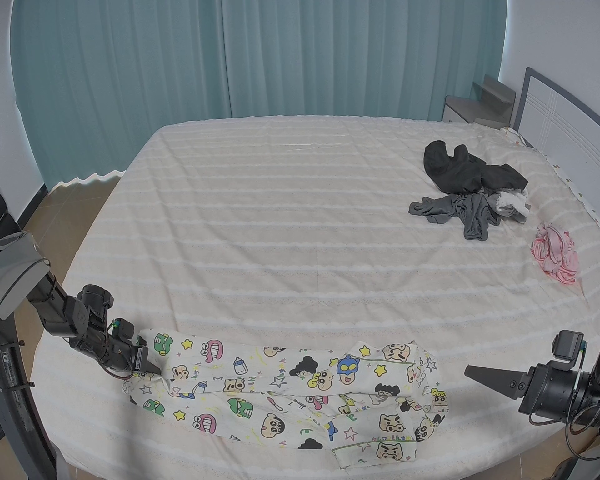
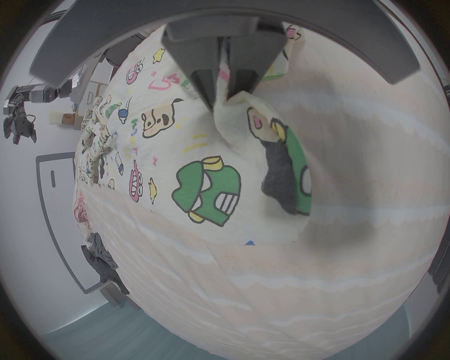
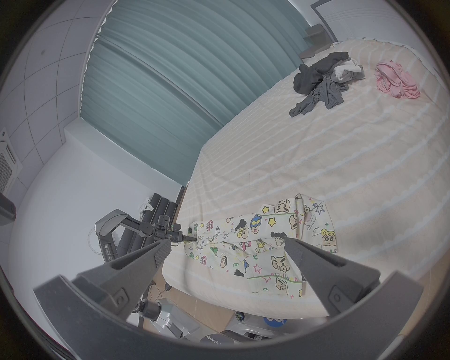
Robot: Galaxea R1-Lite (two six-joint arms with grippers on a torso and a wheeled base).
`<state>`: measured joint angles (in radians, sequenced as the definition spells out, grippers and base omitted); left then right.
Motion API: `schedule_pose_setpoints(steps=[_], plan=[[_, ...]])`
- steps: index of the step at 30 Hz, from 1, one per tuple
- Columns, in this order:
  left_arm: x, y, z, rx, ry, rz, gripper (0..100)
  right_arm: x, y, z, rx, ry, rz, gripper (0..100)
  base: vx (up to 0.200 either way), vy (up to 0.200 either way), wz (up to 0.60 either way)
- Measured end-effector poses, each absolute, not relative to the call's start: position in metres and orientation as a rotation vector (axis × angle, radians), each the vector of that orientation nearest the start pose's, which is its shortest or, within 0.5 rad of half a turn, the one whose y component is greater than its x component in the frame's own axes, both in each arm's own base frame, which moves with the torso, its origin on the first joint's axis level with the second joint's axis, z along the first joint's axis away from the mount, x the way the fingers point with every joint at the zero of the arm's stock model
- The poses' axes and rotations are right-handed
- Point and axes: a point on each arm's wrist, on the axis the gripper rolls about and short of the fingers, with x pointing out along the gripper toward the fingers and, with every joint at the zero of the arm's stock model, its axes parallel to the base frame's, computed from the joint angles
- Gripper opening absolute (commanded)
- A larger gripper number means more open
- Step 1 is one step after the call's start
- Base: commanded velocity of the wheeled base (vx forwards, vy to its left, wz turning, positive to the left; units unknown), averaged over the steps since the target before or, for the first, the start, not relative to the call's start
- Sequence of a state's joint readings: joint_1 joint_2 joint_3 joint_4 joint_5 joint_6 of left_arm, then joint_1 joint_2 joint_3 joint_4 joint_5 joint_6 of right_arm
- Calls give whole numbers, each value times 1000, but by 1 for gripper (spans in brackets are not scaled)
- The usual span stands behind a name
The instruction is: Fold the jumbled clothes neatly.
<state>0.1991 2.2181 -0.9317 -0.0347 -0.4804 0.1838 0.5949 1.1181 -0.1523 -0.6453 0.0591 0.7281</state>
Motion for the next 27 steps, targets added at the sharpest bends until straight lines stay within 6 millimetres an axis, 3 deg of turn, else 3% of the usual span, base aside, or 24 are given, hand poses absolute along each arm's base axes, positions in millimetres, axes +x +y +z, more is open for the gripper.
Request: schedule_pose_setpoints(steps=[10,27], plan=[[313,61,9,-266,1147,-319,0,105,72,137,609,531,499,100,0,0,0],[297,115,21,-320,1062,-216,0,104,72,137,610,527,504,100,0,0,0]])
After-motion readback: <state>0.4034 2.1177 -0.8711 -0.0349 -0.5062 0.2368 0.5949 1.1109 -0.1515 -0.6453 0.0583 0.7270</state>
